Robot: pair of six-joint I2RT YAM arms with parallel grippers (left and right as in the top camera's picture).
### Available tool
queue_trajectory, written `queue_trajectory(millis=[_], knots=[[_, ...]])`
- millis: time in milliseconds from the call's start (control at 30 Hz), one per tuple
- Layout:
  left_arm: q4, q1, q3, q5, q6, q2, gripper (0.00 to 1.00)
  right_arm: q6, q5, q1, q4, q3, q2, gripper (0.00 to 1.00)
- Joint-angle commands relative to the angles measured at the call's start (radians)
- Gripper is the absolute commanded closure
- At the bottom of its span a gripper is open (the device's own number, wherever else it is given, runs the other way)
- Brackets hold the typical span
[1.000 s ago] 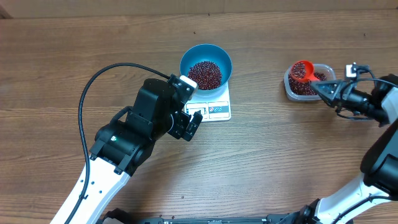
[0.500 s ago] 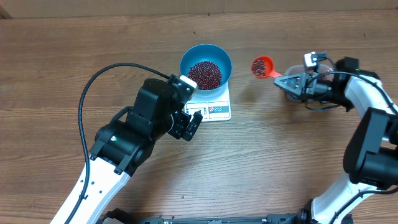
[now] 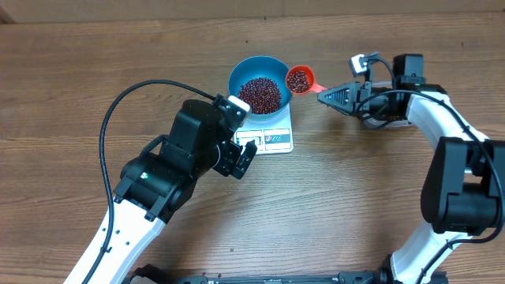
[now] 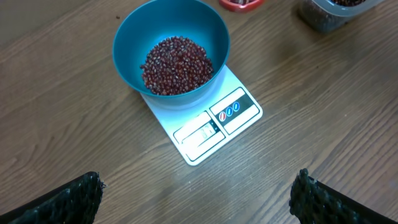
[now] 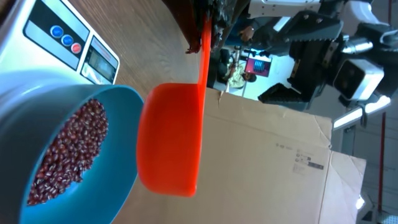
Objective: Scoop item into bowl and weigh 150g on scale
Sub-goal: 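Carry the filled scoop with the right gripper over the teal bowl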
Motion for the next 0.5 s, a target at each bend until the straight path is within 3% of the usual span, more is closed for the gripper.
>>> queue_trajectory(millis=[0,233,467], knots=[[0.000,0.005,0.019,-0.010,-0.013,-0.006,0.00,0.151,0.034,0.023,0.065,0.000,0.004,0.96],[0.000,0.005,0.019,-0.010,-0.013,-0.006,0.01,0.225,0.156,0.074,0.206,0.000,0.004,0.96],[0.000,0.005,0.019,-0.010,-0.013,-0.006,0.01,0.190,0.317,0.150,0.329,0.000,0.004,0.96]])
